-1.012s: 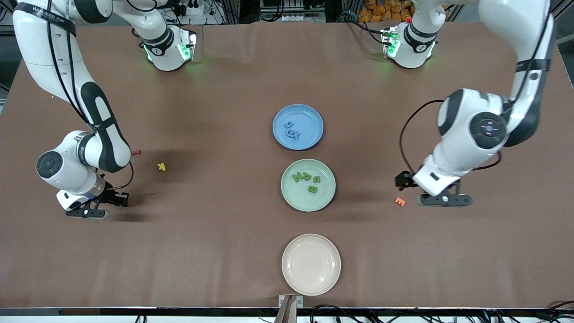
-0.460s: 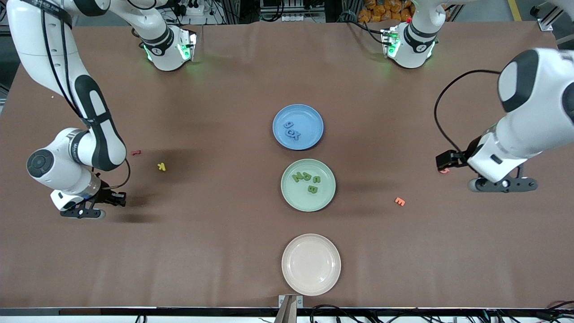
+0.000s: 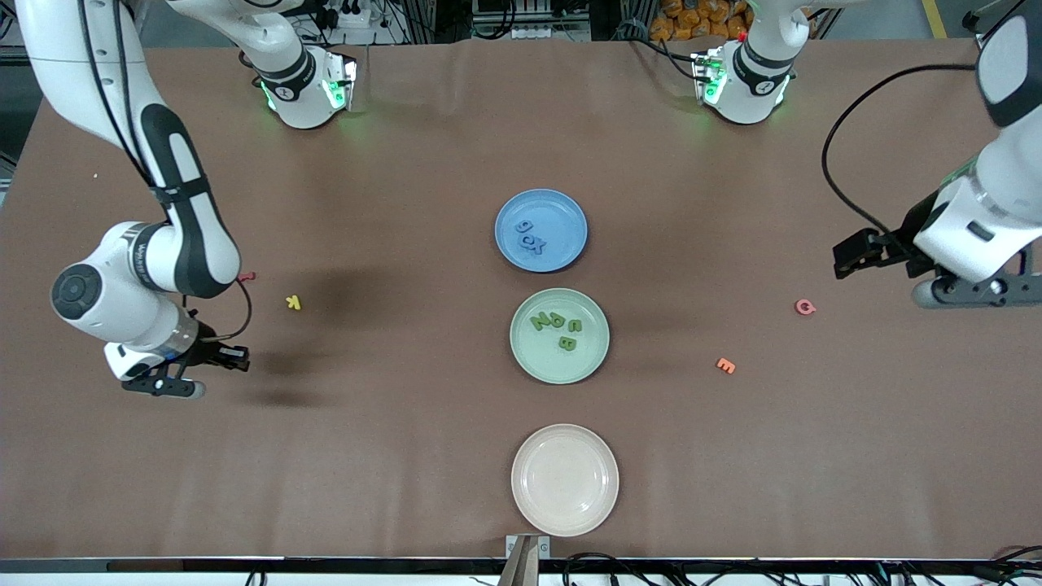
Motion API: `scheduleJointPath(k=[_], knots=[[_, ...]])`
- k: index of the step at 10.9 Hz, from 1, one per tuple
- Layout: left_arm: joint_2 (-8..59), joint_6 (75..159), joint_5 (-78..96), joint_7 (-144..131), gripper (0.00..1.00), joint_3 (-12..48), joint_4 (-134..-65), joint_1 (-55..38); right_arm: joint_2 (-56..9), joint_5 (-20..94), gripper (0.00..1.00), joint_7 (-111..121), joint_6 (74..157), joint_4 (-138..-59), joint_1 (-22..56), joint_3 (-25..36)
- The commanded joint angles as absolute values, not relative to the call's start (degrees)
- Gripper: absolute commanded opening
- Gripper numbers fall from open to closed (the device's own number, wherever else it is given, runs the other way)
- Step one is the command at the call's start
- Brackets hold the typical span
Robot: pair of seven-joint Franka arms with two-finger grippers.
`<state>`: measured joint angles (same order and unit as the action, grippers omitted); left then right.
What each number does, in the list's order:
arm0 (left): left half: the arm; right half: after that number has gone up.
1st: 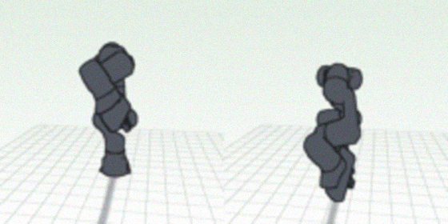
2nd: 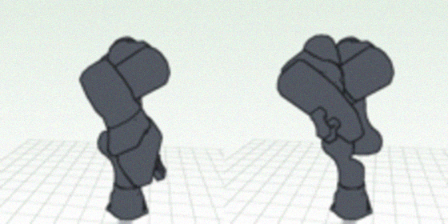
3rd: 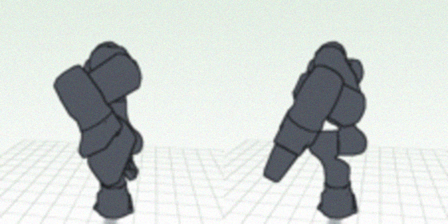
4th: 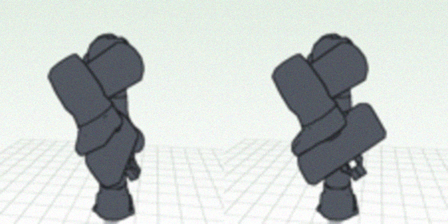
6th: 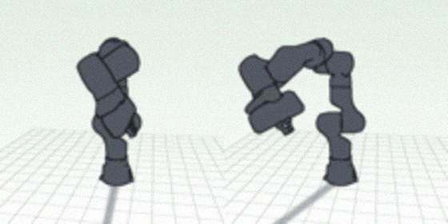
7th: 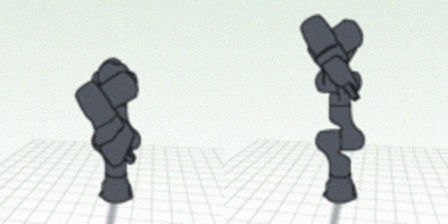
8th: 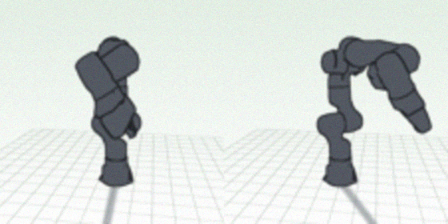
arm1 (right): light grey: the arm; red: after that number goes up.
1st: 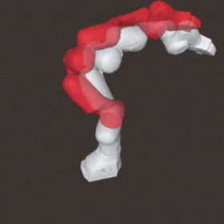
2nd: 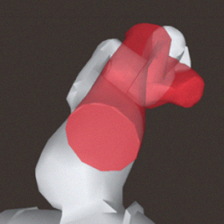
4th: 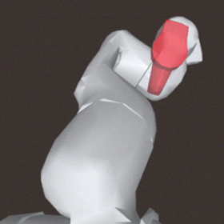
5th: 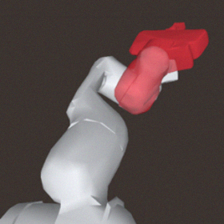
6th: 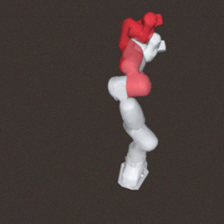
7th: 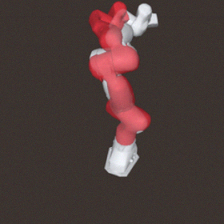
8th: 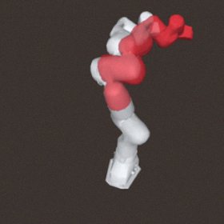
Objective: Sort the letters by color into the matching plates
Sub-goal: 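Carry 3 to the blue plate while the left gripper withdraws upward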
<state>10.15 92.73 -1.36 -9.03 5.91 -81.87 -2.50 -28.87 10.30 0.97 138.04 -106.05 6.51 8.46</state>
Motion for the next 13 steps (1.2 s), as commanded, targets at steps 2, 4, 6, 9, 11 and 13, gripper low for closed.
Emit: scheduleJointPath(k=[2, 4, 6, 9, 11, 13], knots=[[5.3, 91.1, 0.5, -9.8, 1.00, 5.0, -83.3, -2.6, -27.3, 11.0, 0.23, -10.7, 136.9, -106.8, 15.3, 8.4], [4.2, 89.7, 0.4, -9.2, 1.00, 5.4, -83.7, -1.5, -27.3, 10.9, 0.24, -16.7, 136.3, -106.6, 18.9, 7.1], [2.6, 89.7, 0.4, -9.1, 1.00, 5.7, -84.1, -1.6, -27.3, 11.0, 0.24, -22.6, 135.5, -106.5, 24.0, 6.8], [2.1, 89.7, 1.3, -9.5, 1.00, 5.7, -84.5, -1.5, -27.5, 10.9, 0.24, -30.4, 135.5, -106.5, 32.7, 6.9], [1.1, 90.4, 1.3, -9.3, 1.00, 5.5, -86.4, -1.3, -27.9, 10.9, 0.24, -35.0, 135.5, -106.2, 38.3, 6.8], [-1.2, 93.1, 1.3, -9.4, 1.00, 5.4, -90.2, -1.3, -28.6, 10.9, 0.24, -37.4, 135.5, -105.7, 42.7, 6.4]])
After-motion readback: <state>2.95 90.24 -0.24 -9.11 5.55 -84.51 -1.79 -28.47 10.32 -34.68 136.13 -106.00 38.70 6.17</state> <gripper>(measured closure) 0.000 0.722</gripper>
